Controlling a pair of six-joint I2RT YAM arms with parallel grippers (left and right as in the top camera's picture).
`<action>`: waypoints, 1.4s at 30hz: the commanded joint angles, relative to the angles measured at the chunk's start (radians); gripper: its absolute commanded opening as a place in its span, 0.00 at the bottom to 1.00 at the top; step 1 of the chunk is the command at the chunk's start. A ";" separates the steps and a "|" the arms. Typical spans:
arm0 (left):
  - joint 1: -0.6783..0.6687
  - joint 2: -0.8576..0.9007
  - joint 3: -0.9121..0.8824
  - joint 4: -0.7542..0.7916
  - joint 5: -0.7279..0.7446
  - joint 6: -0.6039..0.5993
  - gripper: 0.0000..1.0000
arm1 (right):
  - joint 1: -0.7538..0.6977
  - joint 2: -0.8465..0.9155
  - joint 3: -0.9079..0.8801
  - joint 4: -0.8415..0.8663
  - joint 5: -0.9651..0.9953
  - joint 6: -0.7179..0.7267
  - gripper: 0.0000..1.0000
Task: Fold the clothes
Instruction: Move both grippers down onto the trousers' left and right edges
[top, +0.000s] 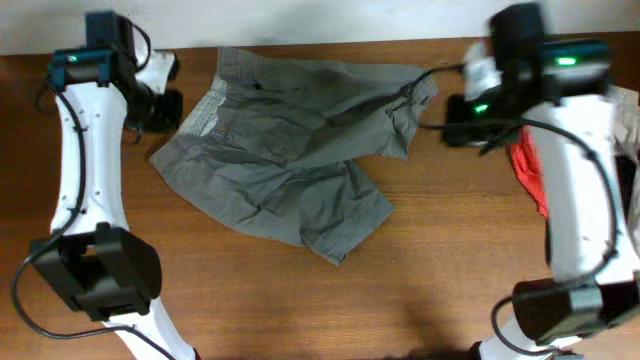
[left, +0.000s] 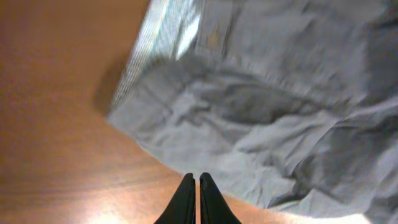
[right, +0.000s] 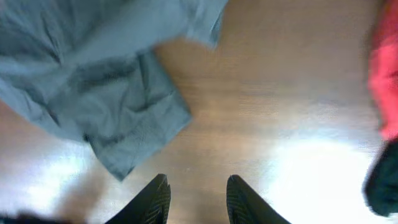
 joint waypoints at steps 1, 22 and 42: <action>0.031 -0.029 -0.069 0.016 -0.024 0.014 0.05 | 0.075 0.006 -0.164 0.061 -0.031 -0.026 0.46; 0.117 -0.029 -0.563 0.411 0.016 0.013 0.33 | 0.217 0.013 -0.825 0.725 -0.034 -0.055 0.86; 0.117 -0.029 -0.612 0.515 0.071 0.013 0.33 | 0.203 0.074 -0.851 0.756 0.024 -0.043 0.04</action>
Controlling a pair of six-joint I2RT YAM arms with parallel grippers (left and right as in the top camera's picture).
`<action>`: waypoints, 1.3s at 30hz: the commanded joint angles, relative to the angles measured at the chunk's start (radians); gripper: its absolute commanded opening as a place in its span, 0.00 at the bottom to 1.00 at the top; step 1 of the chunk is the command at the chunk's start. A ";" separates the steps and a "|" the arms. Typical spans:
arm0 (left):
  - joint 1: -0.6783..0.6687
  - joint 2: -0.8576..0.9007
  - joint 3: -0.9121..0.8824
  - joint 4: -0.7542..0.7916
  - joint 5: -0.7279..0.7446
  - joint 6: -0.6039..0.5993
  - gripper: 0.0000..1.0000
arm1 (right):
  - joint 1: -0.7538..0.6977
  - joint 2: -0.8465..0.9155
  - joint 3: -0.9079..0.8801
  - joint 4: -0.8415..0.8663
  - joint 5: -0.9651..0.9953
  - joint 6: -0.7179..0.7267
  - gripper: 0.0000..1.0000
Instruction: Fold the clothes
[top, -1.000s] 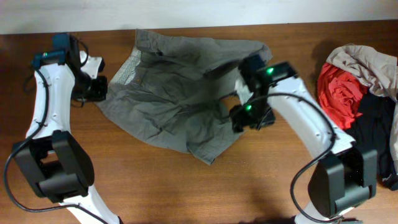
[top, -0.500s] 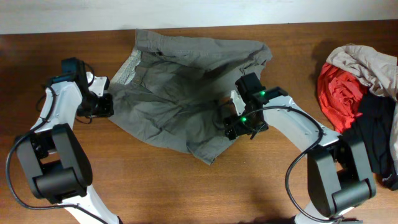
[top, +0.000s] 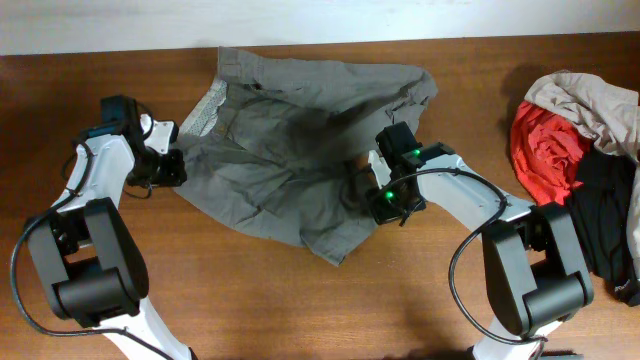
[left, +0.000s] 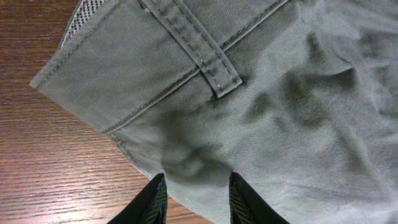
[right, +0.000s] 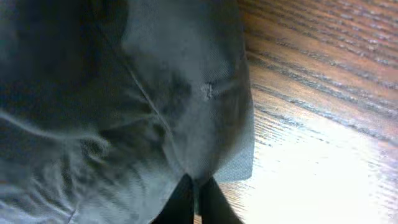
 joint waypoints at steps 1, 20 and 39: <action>0.002 -0.026 -0.006 0.003 0.026 0.009 0.33 | -0.027 -0.006 -0.003 -0.040 0.093 0.015 0.04; 0.002 -0.026 -0.006 0.002 0.003 0.009 0.33 | -0.239 -0.053 0.141 0.037 0.193 -0.047 0.29; 0.004 -0.029 -0.005 -0.012 0.169 0.134 0.64 | -0.230 -0.103 0.347 -0.509 -0.146 -0.053 0.46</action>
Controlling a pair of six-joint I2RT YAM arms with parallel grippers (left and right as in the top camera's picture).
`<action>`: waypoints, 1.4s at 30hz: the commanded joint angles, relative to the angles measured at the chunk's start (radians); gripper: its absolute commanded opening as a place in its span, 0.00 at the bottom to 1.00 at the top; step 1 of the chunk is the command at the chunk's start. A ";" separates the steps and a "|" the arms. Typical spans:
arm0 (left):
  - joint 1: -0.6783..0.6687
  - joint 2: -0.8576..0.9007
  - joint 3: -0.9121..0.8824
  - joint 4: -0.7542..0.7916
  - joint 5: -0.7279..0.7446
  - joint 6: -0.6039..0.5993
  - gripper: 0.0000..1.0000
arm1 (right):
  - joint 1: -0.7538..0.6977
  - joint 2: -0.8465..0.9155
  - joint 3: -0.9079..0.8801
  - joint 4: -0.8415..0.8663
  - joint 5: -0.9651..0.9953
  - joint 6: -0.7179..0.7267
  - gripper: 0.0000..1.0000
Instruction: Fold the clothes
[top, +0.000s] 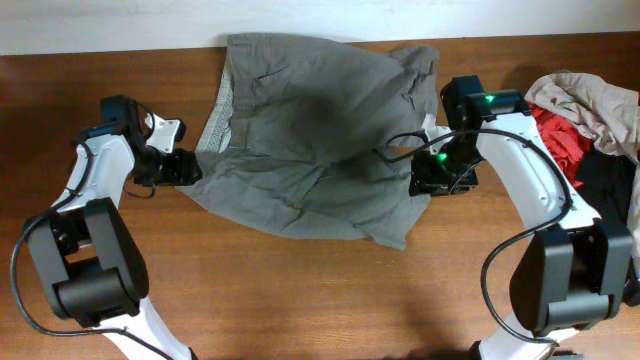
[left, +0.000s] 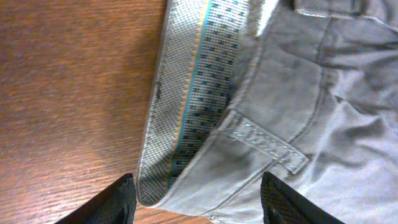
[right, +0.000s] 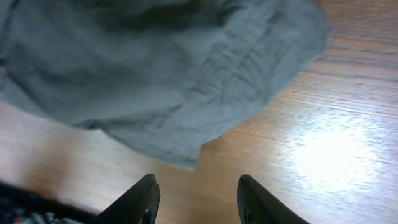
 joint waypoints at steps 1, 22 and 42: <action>0.005 -0.029 -0.005 0.001 0.047 0.067 0.64 | 0.012 -0.075 0.013 -0.019 -0.056 -0.018 0.47; 0.004 -0.029 -0.005 0.005 0.055 0.116 0.27 | 0.073 -0.109 -0.518 0.357 -0.223 0.119 0.73; 0.004 -0.029 -0.005 0.007 0.064 0.116 0.19 | 0.008 -0.142 -0.377 0.193 -0.007 0.113 0.04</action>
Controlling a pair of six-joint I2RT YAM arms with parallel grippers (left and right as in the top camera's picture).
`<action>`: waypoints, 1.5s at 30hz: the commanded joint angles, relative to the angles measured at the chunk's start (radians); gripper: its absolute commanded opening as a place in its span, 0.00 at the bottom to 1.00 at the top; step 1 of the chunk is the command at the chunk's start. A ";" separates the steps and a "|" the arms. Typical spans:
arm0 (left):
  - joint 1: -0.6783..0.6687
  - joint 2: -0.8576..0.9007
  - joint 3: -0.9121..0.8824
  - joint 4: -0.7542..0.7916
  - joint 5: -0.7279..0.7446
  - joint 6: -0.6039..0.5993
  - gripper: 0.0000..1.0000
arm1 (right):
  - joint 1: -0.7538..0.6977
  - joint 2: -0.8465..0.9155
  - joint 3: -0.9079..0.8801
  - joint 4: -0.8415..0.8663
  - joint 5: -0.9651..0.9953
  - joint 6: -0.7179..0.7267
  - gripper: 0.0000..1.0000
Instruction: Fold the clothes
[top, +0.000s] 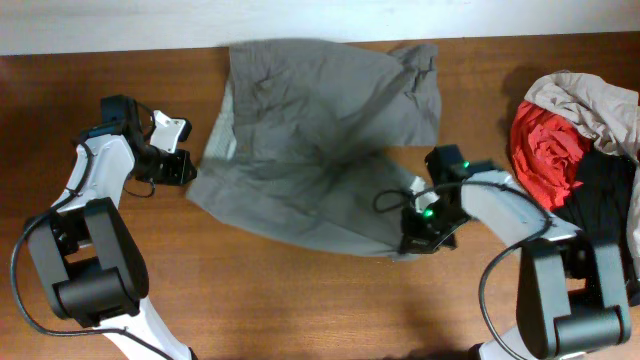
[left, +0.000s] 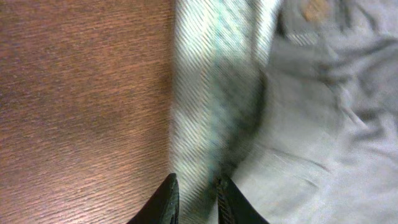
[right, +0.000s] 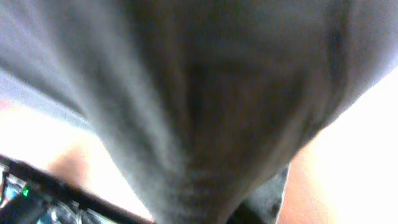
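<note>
Grey shorts (top: 320, 130) lie spread across the back middle of the wooden table (top: 300, 310), waistband to the left and legs to the right. My left gripper (top: 185, 168) sits at the waistband's left edge. In the left wrist view its jaws (left: 196, 199) stand narrow with the patterned waistband lining (left: 211, 93) pinched between them. My right gripper (top: 412, 238) is at the front right corner of the leg hem. Blurred grey cloth (right: 205, 93) fills the right wrist view and runs down into the jaws, which are hidden.
A pile of other clothes lies at the table's right edge: a red piece (top: 540, 150), a beige one (top: 585, 95) and a black one (top: 605, 220). The shorts' top edge reaches the table's back edge by the white wall.
My left gripper, then wide open at the waistband, is now narrowed on it. My right gripper has moved from beside the right leg, open, to the front hem corner, with cloth over its camera.
Both arms were raised over the crumpled shorts, left shut and right open. Then the left stood open at the waist corner while the right was shut on a folded-over leg. Then the shorts lay spread wider with both grippers open. Now each grips an edge.
</note>
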 joint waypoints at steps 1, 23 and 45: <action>0.004 -0.029 -0.005 0.004 0.022 0.013 0.17 | -0.036 -0.042 0.180 -0.156 0.177 -0.076 0.04; 0.004 -0.029 -0.005 0.005 0.042 0.012 0.02 | -0.072 0.068 0.481 -0.054 0.353 -0.056 0.25; 0.003 -0.029 -0.005 -0.008 0.113 0.012 0.37 | -0.147 0.119 0.322 -0.159 0.163 -0.139 0.92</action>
